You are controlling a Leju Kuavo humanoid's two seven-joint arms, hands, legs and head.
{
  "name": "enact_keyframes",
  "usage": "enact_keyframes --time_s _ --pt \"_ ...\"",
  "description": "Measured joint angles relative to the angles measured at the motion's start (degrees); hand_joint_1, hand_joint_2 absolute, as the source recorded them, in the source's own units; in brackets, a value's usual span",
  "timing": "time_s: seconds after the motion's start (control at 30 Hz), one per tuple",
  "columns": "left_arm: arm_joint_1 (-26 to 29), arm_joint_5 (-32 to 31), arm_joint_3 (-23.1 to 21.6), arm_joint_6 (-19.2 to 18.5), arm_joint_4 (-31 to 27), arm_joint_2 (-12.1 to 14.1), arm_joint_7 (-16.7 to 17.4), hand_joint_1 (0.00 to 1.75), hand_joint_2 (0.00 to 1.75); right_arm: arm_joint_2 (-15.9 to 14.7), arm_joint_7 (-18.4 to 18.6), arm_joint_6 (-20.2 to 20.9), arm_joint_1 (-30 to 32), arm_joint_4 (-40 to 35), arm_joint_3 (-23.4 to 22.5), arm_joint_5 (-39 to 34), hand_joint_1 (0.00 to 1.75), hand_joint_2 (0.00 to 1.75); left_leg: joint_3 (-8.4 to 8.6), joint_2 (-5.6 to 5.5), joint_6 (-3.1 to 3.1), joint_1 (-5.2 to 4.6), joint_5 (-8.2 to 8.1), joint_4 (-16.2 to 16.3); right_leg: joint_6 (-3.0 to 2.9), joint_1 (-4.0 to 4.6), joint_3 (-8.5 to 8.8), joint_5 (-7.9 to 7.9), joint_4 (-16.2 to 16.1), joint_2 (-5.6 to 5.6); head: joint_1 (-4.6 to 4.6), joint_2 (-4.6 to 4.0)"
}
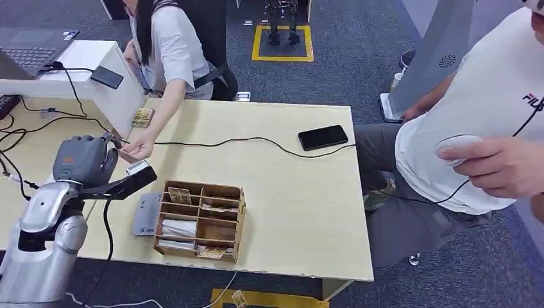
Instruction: Pass the card to the sensor for recognition and then transmit it.
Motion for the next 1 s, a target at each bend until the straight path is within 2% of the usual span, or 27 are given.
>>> enact_keyframes --time_s 0.13,0.3,0.47,0.6,0.77,1.0 --pt "0.17 -0.13 0.15 0.92 0.48 -0.61 -0.04 0.0 1.75 0.0 0.02 0.0 0.02 0.0 0.0 0.0 0.0 1.75 -0.01 -0.01 0.0 0.0 0.0 0.0 0.0 -0.01 0.0 0.0 0.0 -0.01 0.02 0.0" --pt "0.2 -3.08 0.63 3.12 0.55 -1.99 1.74 0.0 1.75 0.09 0.18 -0.02 0.03 0.0 0.0 0.0 0.0 1.75 -0.02 -0.01 0.0 -0.01 0.0 0.0 0.0 -0.01 0.0 0.0 0.0 -0.01 -0.02 0.0" --pt "0.3 -6.54 4.86 5.93 0.61 -4.68 3.52 0.0 1.75 0.17 0.7 -0.02 0.05 0.0 0.0 0.0 0.0 1.75 -0.02 0.0 0.0 0.0 0.0 0.0 0.0 0.0 0.0 0.0 0.0 0.0 0.0 0.0" --pt "0.63 -6.85 11.4 8.06 0.76 -7.32 2.06 0.0 1.75 0.22 0.7 0.0 0.06 0.0 0.0 0.0 0.0 1.75 -0.02 0.01 0.0 0.01 0.0 -0.01 0.0 0.01 0.0 0.0 0.01 0.01 0.0 0.0" --pt "5.46 0.48 23.11 10.19 0.28 -10.78 -2.45 0.0 1.75 0.48 1.09 -0.02 0.37 -0.02 0.0 -0.2 0.0 1.75 0.03 0.29 -0.01 0.01 -0.08 -0.03 0.02 0.01 -0.03 -0.04 0.02 0.3 -0.02 0.0" --pt "12.61 8.35 38.74 9.77 0.15 -16.33 -8.48 0.0 1.75 0.74 1.7 -0.07 1.02 -0.13 -0.04 -1.09 0.0 1.75 -0.03 0.27 0.01 0.01 -0.16 -0.04 0.01 -0.01 -0.02 -0.13 0.01 0.26 0.04 0.0"
